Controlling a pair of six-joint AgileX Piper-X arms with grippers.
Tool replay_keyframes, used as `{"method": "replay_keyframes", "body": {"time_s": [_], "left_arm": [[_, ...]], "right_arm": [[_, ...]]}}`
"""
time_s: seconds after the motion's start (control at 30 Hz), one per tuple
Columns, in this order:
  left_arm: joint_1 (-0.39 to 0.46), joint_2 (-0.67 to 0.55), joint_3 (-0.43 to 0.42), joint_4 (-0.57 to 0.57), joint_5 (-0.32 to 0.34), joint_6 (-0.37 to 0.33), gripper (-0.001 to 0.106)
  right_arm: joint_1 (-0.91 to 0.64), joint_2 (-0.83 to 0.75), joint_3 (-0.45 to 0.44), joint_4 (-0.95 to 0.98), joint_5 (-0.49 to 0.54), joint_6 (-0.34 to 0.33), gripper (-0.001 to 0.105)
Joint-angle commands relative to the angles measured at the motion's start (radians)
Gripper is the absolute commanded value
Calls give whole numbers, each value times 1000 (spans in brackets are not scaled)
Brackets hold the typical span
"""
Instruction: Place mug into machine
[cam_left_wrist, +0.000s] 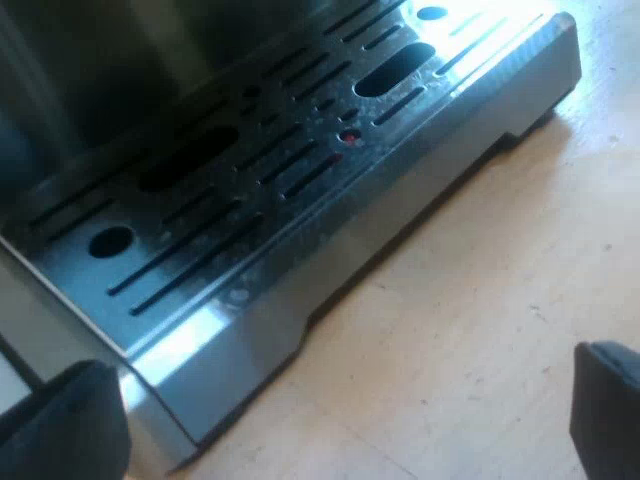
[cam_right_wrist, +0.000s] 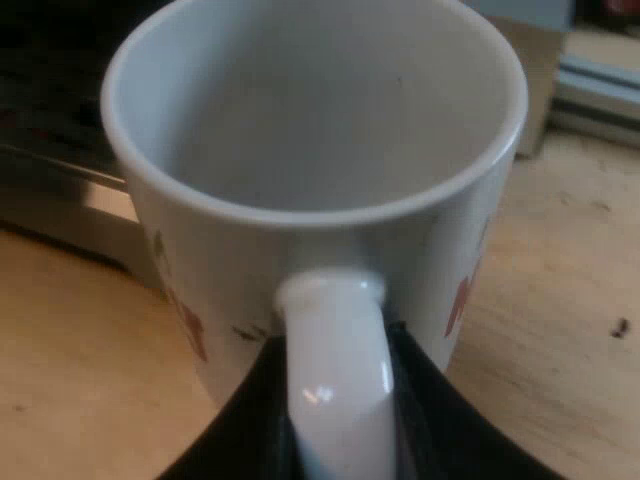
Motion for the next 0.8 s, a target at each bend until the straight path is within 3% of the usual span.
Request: {"method": "replay_keyframes", "body": {"time_s": [0.03, 0.23, 0.37, 0.47, 0.8], "left_arm": [[-3, 18, -6, -30, 34, -12, 91], [-3, 49, -6, -56, 47, -12, 91], [-3, 58, -6, -84, 51, -12, 91], [-3, 58, -6, -83, 53, -12, 91], [-3, 58, -6, -83, 81, -12, 91]], "right_arm": [[60, -19, -19, -27, 35, -16, 0], [217, -18, -36, -33, 108, -6, 0], [341, -13, -37, -58, 183, 94, 0], [390, 11, -37, -95, 228, 95, 0], [424, 222, -42, -352, 242, 147, 0]]}}
